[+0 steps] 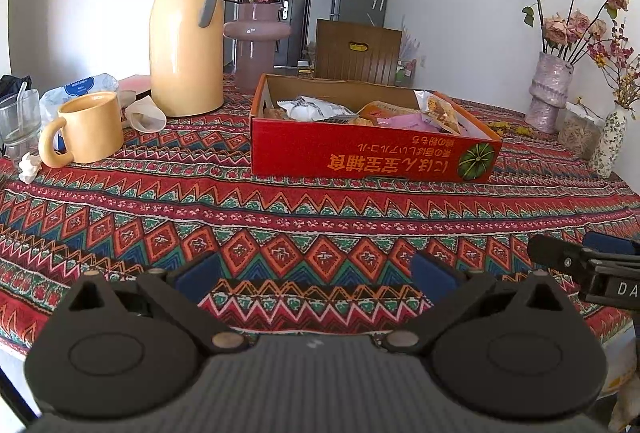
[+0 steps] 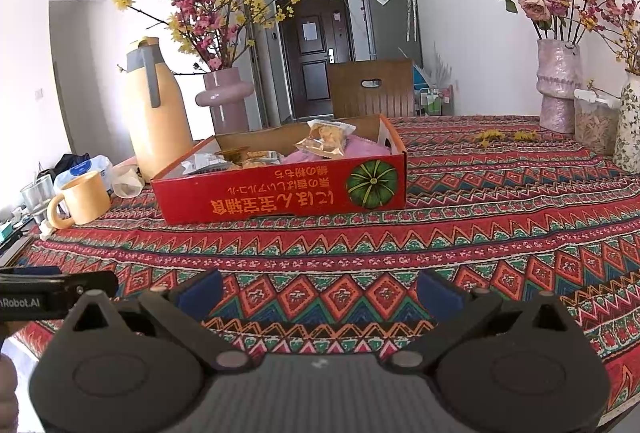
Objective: Organize snacks
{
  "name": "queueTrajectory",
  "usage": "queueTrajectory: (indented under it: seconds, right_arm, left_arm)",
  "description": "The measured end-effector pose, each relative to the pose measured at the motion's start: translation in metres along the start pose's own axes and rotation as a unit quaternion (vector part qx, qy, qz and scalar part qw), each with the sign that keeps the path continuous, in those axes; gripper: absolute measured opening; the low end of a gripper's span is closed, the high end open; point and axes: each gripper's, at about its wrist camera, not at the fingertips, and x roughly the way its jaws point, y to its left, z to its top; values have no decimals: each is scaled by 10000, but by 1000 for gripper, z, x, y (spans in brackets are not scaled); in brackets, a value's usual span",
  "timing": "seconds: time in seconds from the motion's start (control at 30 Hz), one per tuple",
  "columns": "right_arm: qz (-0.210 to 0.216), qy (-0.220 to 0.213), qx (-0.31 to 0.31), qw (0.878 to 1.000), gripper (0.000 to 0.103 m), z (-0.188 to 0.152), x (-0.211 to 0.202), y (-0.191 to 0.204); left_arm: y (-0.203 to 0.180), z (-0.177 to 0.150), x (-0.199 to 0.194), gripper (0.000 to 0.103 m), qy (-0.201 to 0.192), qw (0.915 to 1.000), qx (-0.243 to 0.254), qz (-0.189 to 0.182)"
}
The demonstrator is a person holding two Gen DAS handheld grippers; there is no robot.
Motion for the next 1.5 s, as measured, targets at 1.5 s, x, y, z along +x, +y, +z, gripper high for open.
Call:
queueTrajectory:
  seconds: [1.5]
  right_arm:
    - [6,61,-7,10000,103,-8,-1,1]
  left_arm:
    - [-1,0,1,103,-66,9999,32,-126]
